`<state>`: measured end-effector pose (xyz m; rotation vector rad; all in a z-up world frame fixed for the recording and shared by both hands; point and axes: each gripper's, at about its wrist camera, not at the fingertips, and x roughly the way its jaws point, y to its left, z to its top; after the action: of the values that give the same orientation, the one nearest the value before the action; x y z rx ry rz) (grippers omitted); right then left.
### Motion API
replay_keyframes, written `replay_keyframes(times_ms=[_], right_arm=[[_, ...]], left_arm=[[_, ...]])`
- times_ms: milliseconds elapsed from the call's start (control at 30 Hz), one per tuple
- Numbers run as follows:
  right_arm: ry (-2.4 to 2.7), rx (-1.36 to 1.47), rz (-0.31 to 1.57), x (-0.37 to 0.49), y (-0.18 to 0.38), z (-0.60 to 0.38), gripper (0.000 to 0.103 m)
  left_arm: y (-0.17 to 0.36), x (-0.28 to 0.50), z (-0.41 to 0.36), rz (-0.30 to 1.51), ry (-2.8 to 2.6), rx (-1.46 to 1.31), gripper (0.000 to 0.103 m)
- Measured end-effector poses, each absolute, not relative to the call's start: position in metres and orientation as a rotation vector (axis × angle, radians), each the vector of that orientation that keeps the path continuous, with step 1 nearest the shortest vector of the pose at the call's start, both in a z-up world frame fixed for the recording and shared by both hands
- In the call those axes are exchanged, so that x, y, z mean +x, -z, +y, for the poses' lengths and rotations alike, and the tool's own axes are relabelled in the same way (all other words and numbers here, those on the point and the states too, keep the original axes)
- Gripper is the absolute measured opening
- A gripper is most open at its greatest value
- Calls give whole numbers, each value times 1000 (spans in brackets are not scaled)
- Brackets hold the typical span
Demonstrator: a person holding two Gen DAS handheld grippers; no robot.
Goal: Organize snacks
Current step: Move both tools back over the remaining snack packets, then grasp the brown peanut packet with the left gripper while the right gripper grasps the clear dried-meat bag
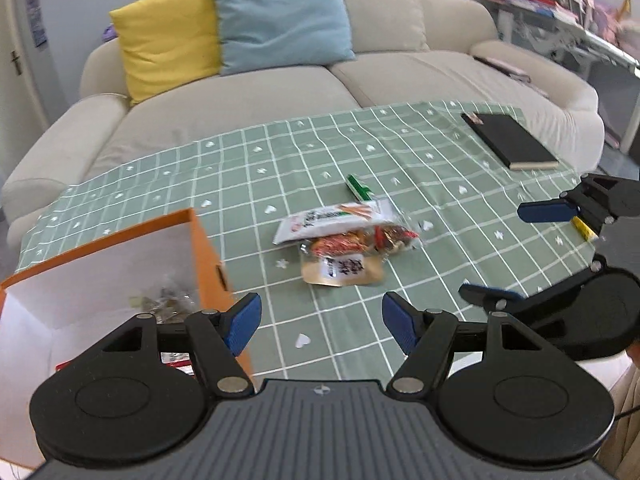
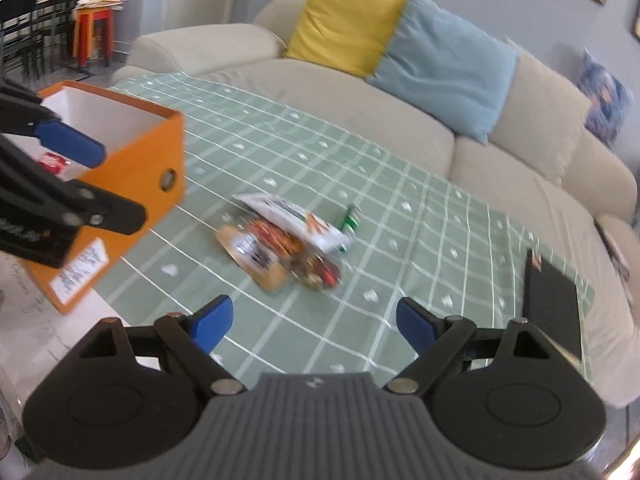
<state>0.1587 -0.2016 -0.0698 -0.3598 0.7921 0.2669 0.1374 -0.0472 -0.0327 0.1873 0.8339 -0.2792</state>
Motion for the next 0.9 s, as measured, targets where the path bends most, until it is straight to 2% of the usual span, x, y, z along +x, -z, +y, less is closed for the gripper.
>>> replay_keyframes(times_ms=[133, 433, 767, 900], right_arm=[[-236, -297, 850, 168, 87, -225, 86], [-216, -155, 925, 206, 106, -250, 86], [-314, -148, 889, 241, 116, -240, 86], [-349, -128, 884, 258, 125, -234, 80]], left_arm=[[41, 144, -55, 859, 310, 203, 78], [50, 170, -63, 870, 342, 232, 78], [68, 212, -75, 929, 386, 255, 79], [80, 232, -74, 981, 358, 251, 79]])
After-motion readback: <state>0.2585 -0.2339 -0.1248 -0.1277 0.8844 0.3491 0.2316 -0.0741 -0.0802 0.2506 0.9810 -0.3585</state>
